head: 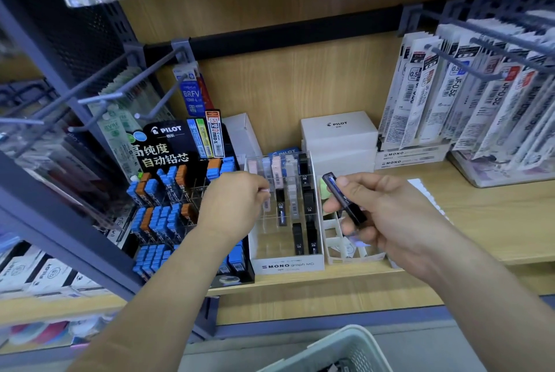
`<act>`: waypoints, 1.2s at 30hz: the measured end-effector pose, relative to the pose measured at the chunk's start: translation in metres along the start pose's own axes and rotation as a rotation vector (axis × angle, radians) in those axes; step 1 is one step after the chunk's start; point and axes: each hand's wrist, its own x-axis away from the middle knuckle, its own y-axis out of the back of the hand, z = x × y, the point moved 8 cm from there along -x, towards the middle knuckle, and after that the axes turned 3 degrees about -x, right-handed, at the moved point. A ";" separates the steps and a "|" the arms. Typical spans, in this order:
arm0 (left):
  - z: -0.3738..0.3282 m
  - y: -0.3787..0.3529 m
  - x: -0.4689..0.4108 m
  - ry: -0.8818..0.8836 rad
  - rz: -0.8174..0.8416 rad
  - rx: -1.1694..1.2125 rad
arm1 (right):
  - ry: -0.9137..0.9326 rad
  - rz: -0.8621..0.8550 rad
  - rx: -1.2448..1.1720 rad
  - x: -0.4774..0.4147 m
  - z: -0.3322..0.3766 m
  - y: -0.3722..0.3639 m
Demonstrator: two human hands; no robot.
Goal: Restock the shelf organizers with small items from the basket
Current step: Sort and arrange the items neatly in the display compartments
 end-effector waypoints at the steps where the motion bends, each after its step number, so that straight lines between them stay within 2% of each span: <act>1: -0.002 0.000 0.000 0.000 -0.004 -0.021 | 0.004 -0.005 0.006 -0.001 -0.001 0.000; 8: 0.000 -0.010 -0.001 0.007 0.030 -0.089 | -0.022 0.043 -0.059 -0.002 -0.008 0.000; 11: 0.000 -0.014 -0.002 0.005 0.004 -0.137 | 0.019 -0.010 0.000 -0.004 -0.004 0.006; 14: -0.003 -0.015 -0.003 -0.014 -0.031 -0.187 | 0.036 -0.072 -0.053 -0.005 -0.001 0.012; 20: 0.000 -0.014 -0.003 -0.013 -0.081 -0.161 | -0.017 0.021 -0.281 -0.003 -0.004 0.008; 24: -0.001 -0.014 -0.004 -0.001 -0.103 -0.153 | -0.048 0.093 -0.345 0.003 -0.005 -0.001; 27: -0.002 -0.010 -0.003 0.023 -0.108 -0.131 | -0.007 0.071 -0.321 0.005 -0.001 0.000; 29: -0.005 0.000 -0.002 0.032 -0.129 -0.021 | 0.022 0.030 -0.267 0.005 0.001 0.004; 31: -0.014 0.015 0.001 0.045 -0.125 0.290 | 0.049 0.014 -0.185 0.005 0.003 0.005; 34: -0.040 0.020 0.015 0.098 0.097 0.935 | 0.068 0.016 -0.097 0.006 0.004 0.001; 36: -0.055 0.017 0.025 0.100 0.230 1.109 | 0.073 0.033 -0.053 0.007 0.004 -0.003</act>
